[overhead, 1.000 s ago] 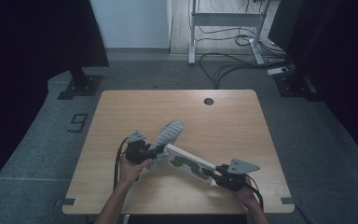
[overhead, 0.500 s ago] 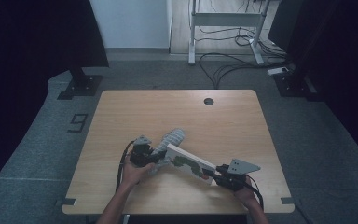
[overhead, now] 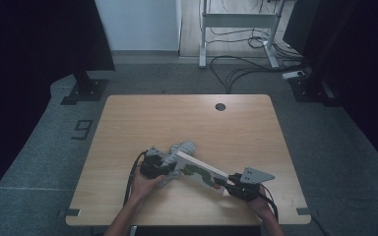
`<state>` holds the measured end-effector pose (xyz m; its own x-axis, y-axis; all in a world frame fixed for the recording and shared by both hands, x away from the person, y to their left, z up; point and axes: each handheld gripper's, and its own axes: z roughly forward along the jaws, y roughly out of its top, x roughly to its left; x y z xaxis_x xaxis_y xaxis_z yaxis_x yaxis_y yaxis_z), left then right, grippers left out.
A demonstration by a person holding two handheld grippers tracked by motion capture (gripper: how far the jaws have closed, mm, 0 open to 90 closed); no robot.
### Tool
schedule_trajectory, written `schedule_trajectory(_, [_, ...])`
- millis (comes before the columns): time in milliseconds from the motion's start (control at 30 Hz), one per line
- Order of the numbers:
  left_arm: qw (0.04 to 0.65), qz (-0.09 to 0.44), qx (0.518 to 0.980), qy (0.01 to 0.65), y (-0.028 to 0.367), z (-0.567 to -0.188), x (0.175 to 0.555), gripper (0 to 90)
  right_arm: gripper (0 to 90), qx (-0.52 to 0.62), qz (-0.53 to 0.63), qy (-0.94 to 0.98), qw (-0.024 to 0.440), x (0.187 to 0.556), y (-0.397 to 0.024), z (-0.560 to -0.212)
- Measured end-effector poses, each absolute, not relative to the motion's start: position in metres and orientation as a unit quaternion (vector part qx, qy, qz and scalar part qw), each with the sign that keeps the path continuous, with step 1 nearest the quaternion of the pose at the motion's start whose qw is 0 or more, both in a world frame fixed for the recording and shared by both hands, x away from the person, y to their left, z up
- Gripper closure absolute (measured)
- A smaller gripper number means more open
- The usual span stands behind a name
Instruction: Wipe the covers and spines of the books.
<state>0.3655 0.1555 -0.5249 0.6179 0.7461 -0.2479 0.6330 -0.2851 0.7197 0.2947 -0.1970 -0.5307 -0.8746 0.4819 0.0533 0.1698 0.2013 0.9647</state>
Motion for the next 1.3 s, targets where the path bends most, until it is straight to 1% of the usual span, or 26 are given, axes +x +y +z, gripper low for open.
schedule_trajectory(200, [0.436, 0.117, 0.771, 0.449, 0.179, -0.499, 0.364, 70.1, 77.9, 0.213, 0.594, 0.765, 0.131, 0.295, -0.197, -0.531])
schedule_trajectory(300, [0.438, 0.143, 0.762, 0.455, 0.192, -0.488, 0.363, 69.6, 77.9, 0.214, 0.594, 0.764, 0.132, 0.295, -0.197, -0.531])
schedule_trajectory(467, [0.442, 0.159, 0.746, 0.472, 0.212, -0.482, 0.364, 68.3, 77.9, 0.213, 0.594, 0.765, 0.132, 0.295, -0.197, -0.531])
schedule_trajectory(567, [0.428, 0.169, 0.744, 0.485, 0.22, -0.485, 0.367, 67.8, 77.8, 0.214, 0.594, 0.764, 0.132, 0.295, -0.197, -0.531])
schedule_trajectory(700, [0.426, 0.163, 0.743, 0.49, 0.224, -0.488, 0.37, 66.2, 77.8, 0.214, 0.594, 0.765, 0.132, 0.295, -0.197, -0.531])
schedule_trajectory(1000, [0.395, 0.158, 0.75, 0.506, 0.227, -0.503, 0.378, 63.4, 77.8, 0.214, 0.593, 0.765, 0.132, 0.295, -0.197, -0.531])
schedule_trajectory(1133, [0.373, 0.157, 0.757, 0.513, 0.225, -0.512, 0.382, 61.6, 77.8, 0.213, 0.592, 0.766, 0.132, 0.295, -0.197, -0.531])
schedule_trajectory(1233, [0.36, 0.158, 0.759, 0.519, 0.225, -0.518, 0.385, 59.0, 77.8, 0.213, 0.593, 0.765, 0.132, 0.295, -0.197, -0.531])
schedule_trajectory(1300, [0.357, 0.162, 0.756, 0.525, 0.225, -0.519, 0.386, 54.7, 77.8, 0.213, 0.593, 0.765, 0.132, 0.295, -0.197, -0.531])
